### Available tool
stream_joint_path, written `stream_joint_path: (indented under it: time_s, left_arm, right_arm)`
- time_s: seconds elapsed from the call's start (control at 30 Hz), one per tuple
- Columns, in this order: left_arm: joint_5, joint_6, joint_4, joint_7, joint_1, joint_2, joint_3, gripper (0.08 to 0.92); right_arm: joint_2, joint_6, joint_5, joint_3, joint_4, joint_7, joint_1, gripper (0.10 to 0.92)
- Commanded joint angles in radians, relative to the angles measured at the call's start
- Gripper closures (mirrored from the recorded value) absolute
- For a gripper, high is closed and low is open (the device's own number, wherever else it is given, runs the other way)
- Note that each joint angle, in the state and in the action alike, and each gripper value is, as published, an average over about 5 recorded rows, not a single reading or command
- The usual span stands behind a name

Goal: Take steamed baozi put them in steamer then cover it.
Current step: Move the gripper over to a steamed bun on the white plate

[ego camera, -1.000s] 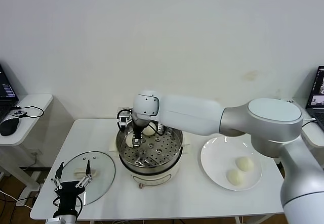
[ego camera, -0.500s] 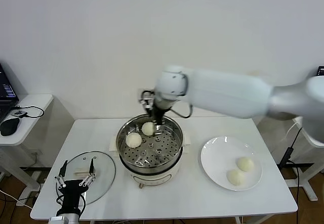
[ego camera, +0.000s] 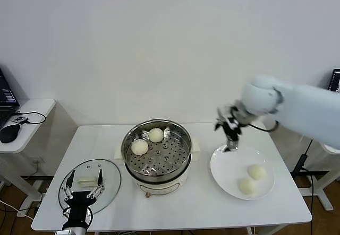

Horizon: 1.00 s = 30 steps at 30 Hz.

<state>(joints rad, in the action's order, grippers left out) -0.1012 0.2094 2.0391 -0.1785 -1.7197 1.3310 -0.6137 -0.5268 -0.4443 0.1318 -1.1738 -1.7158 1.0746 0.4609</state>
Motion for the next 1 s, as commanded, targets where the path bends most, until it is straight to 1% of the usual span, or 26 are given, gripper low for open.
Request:
stream_joint_path:
  time_s: [0.03, 0.1, 0.23, 0.77, 1.0]
  left_arm:
    - [0.012, -0.001, -0.002, 0.0, -0.006, 0.002, 0.001, 0.177]
    - [0.021, -0.001, -0.004, -0.001, -0.009, 0.006, 0.002, 0.177]
    - [0.035, -0.002, -0.008, -0.002, -0.011, 0.014, 0.009, 0.177]
    - [0.042, 0.001, -0.019, -0.003, -0.016, 0.022, 0.009, 0.177]
    - [0.039, 0.001, -0.021, -0.003, -0.016, 0.019, 0.002, 0.177]
  right_arm:
    - [0.24, 0.067, -0.226, 0.264, -0.06, 0.009, -0.412, 0.203]
    - [0.241, 0.071, -0.242, 0.31, -0.043, -0.001, -0.486, 0.203]
    - [0.223, 0.081, -0.259, 0.335, -0.008, -0.011, -0.538, 0.203]
    - [0.104, 0.092, -0.268, 0.358, 0.09, -0.069, -0.607, 0.203]
    - [0.084, 0.087, -0.266, 0.357, 0.106, -0.076, -0.62, 0.203]
